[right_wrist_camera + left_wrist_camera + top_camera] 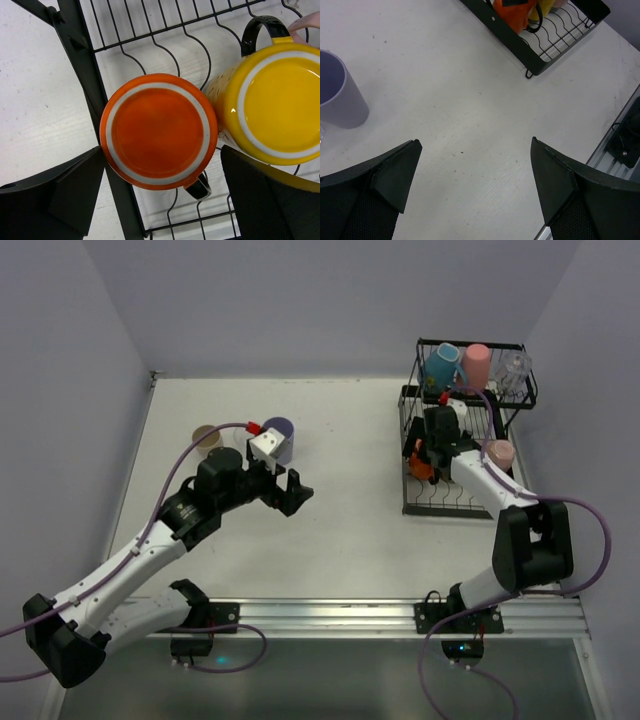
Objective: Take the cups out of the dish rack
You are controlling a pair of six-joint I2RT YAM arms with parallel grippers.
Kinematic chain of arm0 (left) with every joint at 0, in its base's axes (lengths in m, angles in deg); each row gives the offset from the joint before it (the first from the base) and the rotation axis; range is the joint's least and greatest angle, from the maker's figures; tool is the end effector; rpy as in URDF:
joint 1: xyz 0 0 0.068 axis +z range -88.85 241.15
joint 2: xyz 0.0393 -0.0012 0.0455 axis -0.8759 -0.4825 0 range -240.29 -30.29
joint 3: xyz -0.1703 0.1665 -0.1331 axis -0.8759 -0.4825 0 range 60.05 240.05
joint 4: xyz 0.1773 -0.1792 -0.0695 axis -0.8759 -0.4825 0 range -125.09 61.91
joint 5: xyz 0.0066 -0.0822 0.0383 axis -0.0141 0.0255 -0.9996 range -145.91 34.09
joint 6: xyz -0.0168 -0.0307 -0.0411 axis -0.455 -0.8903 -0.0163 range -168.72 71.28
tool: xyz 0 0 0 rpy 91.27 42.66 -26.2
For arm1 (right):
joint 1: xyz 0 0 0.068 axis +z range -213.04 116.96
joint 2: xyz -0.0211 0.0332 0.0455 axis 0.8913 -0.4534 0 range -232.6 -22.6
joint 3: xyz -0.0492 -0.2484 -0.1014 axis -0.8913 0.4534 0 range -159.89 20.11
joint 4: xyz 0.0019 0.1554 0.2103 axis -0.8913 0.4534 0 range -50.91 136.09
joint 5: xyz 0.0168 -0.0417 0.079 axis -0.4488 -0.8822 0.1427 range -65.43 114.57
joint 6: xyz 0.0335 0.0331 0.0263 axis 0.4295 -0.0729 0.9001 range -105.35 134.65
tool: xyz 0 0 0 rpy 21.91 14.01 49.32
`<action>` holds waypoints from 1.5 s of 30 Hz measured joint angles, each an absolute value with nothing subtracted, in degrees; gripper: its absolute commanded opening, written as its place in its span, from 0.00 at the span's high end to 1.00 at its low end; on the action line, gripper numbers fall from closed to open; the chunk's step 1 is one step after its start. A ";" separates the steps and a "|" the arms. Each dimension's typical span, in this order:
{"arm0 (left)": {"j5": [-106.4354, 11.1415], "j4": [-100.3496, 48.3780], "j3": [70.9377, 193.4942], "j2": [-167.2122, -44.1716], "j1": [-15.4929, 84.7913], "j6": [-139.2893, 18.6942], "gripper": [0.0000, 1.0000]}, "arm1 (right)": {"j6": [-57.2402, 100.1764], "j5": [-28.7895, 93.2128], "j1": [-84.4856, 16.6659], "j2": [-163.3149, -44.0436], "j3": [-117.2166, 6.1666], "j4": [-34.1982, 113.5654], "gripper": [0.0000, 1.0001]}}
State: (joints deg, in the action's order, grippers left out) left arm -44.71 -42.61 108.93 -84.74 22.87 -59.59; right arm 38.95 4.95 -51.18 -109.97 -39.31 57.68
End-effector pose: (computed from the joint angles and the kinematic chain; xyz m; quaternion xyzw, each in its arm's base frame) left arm 0.1673 -0.1409 0.3268 0.2475 0.7793 -0.3098 0.4852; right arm 0.3220 0.0553 0.2373 0.1619 0.9031 -0.0373 0.3960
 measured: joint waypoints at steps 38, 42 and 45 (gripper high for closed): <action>-44.09 -42.31 108.93 -86.99 22.87 -59.64 0.00 | 35.84 6.11 -50.68 -105.49 -31.27 50.90 0.20; -44.09 -42.31 108.93 -87.39 22.87 -59.64 0.00 | 36.65 6.27 -50.63 -104.22 -30.70 51.05 0.28; -44.07 -42.31 108.93 -87.61 22.87 -59.61 0.00 | 37.20 6.37 -50.50 -101.82 -28.86 51.45 0.38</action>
State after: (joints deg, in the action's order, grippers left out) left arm -44.07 -42.31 108.93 -87.61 22.87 -59.61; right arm 37.20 6.37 -50.50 -101.82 -28.86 51.45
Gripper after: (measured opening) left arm 0.997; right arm 0.714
